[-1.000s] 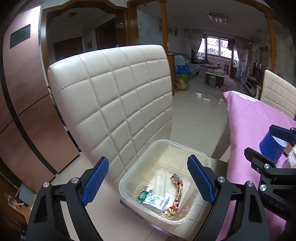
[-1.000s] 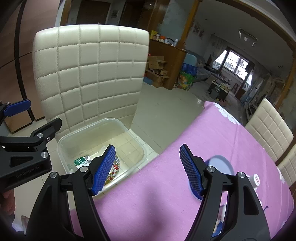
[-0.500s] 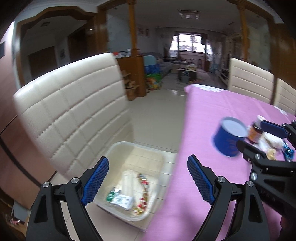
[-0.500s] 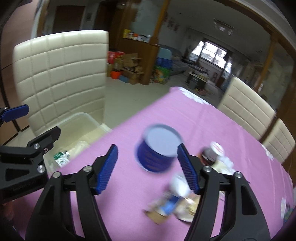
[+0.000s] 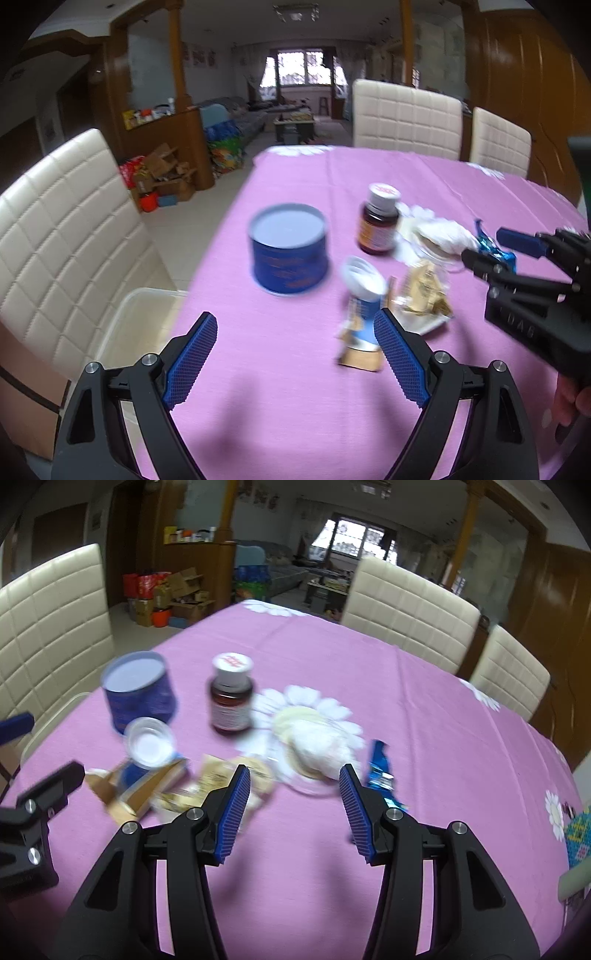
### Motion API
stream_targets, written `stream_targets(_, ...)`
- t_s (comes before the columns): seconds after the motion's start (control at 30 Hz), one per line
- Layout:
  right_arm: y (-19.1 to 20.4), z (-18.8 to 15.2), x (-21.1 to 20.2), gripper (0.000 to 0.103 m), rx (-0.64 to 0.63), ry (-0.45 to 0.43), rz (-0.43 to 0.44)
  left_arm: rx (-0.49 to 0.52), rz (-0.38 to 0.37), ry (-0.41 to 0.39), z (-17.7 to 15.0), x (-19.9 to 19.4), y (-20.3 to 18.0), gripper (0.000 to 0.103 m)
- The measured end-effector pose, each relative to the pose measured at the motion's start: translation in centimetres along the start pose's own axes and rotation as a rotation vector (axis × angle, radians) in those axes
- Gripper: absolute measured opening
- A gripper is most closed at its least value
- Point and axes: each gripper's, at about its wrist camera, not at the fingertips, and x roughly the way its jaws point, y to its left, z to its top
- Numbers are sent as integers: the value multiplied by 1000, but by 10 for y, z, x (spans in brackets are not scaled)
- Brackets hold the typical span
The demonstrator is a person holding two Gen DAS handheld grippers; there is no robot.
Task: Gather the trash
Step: 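Move both tools back over the table, then grasp the blue foil wrapper with the right tool while the left tool grasps the white cup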
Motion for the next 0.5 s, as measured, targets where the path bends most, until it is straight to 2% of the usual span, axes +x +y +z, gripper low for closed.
stream_targets(0.17,-23,-8,7,52,40,17,2,17,-34,65,-5,18,-20,85)
stream_targets(0.3,-33,-13,13,52,56,21,14,2,-38,111,-6,31,-21,85)
stream_targets(0.5,-38,-12,17,52,73,20,33,-71,-30,91,9,35,-11,85)
